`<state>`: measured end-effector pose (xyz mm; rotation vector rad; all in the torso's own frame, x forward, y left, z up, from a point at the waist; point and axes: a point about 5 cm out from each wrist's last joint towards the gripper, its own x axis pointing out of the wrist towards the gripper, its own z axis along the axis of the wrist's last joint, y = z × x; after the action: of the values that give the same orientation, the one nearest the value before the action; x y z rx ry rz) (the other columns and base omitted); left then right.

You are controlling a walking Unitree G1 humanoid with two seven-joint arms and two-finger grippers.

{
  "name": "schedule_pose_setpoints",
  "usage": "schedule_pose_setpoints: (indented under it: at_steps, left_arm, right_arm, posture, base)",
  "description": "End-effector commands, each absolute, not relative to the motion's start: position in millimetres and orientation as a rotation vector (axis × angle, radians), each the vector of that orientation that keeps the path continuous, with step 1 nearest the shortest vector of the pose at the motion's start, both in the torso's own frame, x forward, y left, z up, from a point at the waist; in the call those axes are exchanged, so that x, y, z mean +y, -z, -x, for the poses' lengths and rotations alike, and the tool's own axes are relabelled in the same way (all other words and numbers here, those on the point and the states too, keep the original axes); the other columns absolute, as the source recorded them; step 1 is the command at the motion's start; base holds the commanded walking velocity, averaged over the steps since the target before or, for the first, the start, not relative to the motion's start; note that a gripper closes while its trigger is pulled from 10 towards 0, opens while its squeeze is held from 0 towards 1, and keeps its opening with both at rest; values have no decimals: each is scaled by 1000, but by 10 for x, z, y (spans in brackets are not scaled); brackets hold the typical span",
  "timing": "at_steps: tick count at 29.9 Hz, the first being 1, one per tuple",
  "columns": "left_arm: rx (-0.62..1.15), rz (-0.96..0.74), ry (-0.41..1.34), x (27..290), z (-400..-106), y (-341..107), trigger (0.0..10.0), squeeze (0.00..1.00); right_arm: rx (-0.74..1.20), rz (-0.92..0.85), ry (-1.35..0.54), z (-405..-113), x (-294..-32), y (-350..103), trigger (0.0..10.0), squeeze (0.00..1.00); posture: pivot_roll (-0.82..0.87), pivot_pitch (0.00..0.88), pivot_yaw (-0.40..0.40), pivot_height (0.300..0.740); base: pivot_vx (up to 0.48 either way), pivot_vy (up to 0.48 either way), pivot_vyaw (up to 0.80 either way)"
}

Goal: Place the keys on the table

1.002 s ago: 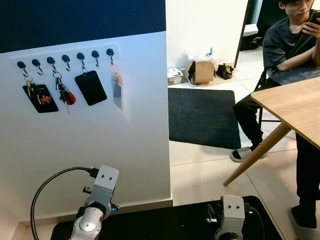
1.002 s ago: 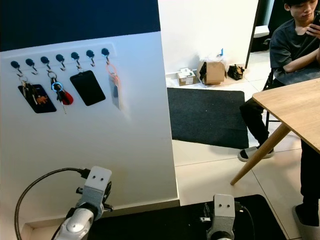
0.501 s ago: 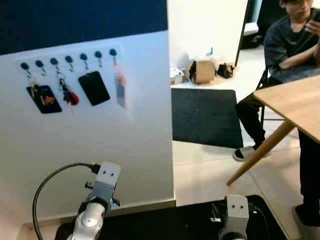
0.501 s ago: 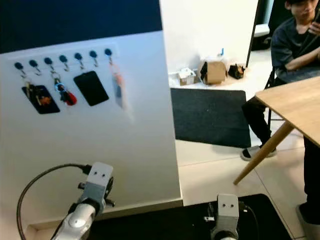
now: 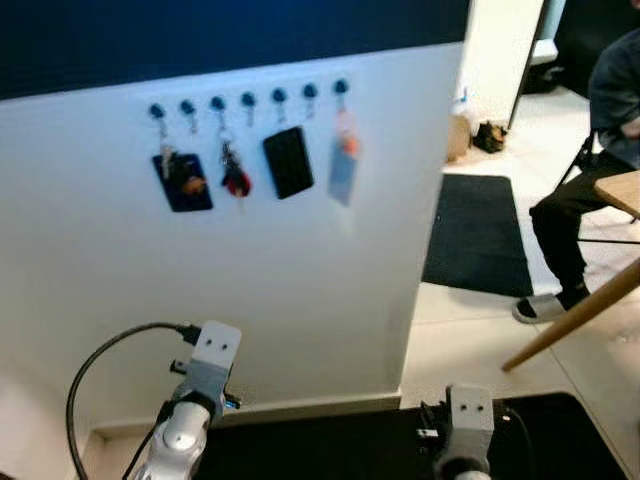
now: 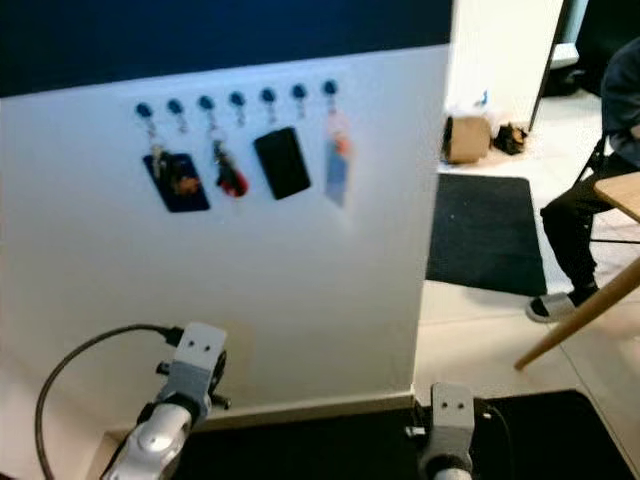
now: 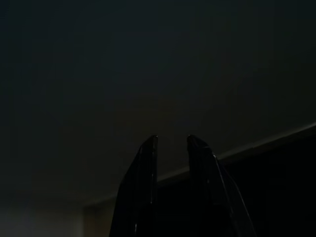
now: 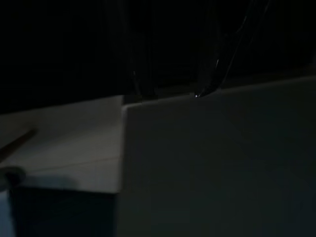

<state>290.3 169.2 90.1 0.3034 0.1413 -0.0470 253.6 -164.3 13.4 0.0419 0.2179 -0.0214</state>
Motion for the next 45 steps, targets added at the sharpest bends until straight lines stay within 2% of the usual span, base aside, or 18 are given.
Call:
schedule_pose_setpoints:
  at_steps: [1, 7, 19, 45]
  left_arm:
    - [161, -329, 51, 1717, -2865, -844, 10000, 0]
    - [151, -345, 65, 1693, -2865, -853, 10000, 0]
    - [150, -354, 73, 1679, -2862, -842, 10000, 0]
    - [163, -350, 61, 1700, -2887, -826, 10000, 0]
  right_arm:
    - [244, -36, 23, -2494, -1672, -79, 10000, 0]
    - [246, -37, 19, -2490, -1666, -71, 10000, 0]
    - [248, -38, 15, -2480, -1662, -63, 10000, 0]
    - [250, -37, -7, -2508, -1638, -65, 10000, 0]
  posture:
    - [45, 171, 124, 740]
    - [46, 173, 125, 740]
    - [45, 176, 125, 740]
    - [40, 166, 124, 740]
  base:
    - [0, 0, 0]
    - [0, 0, 0]
    - [0, -379, 0]
    - [0, 0, 0]
